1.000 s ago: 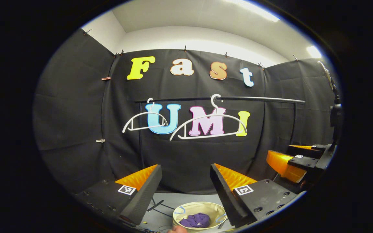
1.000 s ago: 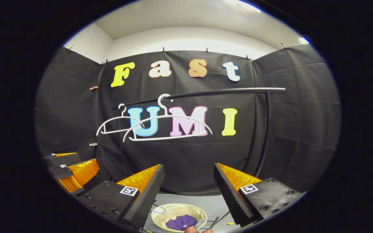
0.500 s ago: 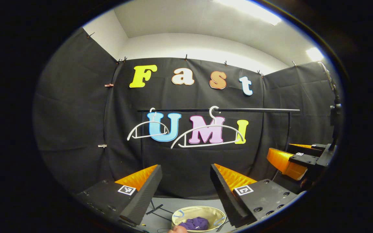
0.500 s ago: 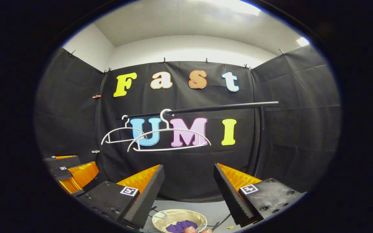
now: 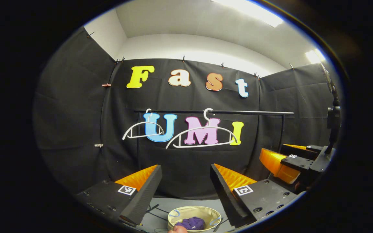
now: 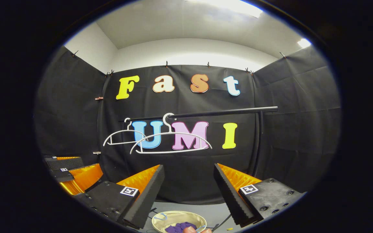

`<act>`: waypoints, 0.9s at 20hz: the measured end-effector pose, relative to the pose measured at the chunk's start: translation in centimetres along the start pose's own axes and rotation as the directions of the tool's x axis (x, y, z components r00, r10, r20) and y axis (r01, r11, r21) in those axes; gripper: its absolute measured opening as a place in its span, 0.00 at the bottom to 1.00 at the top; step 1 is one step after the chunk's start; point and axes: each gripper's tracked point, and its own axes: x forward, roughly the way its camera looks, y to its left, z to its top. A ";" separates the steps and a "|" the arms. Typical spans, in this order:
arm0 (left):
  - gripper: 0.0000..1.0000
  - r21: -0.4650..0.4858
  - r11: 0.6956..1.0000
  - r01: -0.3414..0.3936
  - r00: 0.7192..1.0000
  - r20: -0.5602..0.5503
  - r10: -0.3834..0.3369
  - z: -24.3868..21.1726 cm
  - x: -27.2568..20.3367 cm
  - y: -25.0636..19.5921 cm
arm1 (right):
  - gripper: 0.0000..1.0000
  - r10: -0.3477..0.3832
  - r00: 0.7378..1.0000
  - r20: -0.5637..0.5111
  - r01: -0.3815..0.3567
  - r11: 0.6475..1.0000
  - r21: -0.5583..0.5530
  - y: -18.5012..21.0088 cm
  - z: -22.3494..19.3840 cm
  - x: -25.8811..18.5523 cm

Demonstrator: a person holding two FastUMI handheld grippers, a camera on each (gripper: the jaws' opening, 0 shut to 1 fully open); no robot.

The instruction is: Grasp the clothes on the hanger with both hands and then place them into the laundry hamper below.

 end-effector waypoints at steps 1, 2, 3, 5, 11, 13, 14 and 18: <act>0.94 0.003 1.000 0.000 1.000 0.003 0.000 0.0 0.0 0.0 | 0.98 -0.002 1.000 0.000 0.002 1.000 -0.001 -0.1 0.0 0.0; 0.91 0.005 1.000 -0.002 1.000 0.002 0.002 0.1 0.0 0.0 | 0.98 -0.003 1.000 -0.002 0.003 1.000 -0.002 -0.1 0.0 0.0; 0.94 0.005 1.000 -0.002 1.000 0.002 0.002 0.0 -0.1 0.0 | 0.98 -0.005 1.000 -0.003 0.005 1.000 -0.001 -0.2 0.0 -0.1; 0.94 0.006 1.000 -0.003 1.000 0.003 0.003 0.1 -0.1 0.0 | 0.98 -0.011 1.000 -0.001 0.011 1.000 0.006 -0.4 0.1 -0.2; 0.94 -0.003 1.000 -0.001 1.000 -0.002 0.001 -0.1 -0.2 -0.4 | 0.98 -0.010 1.000 -0.004 0.010 1.000 0.001 -0.3 -0.2 -0.1; 0.94 0.004 1.000 0.002 1.000 -0.008 -0.002 -0.4 -0.1 -0.7 | 0.98 -0.007 1.000 -0.004 0.007 1.000 -0.001 -0.2 -0.2 0.0; 0.94 0.009 1.000 0.002 1.000 -0.012 -0.002 -0.5 -0.2 -0.8 | 0.98 -0.005 1.000 -0.004 0.005 1.000 -0.002 -0.2 -0.3 0.0; 0.94 0.016 1.000 0.005 1.000 -0.020 -0.004 -0.8 -0.2 -1.0 | 0.98 -0.003 1.000 -0.008 0.003 1.000 -0.003 -0.2 -0.5 0.0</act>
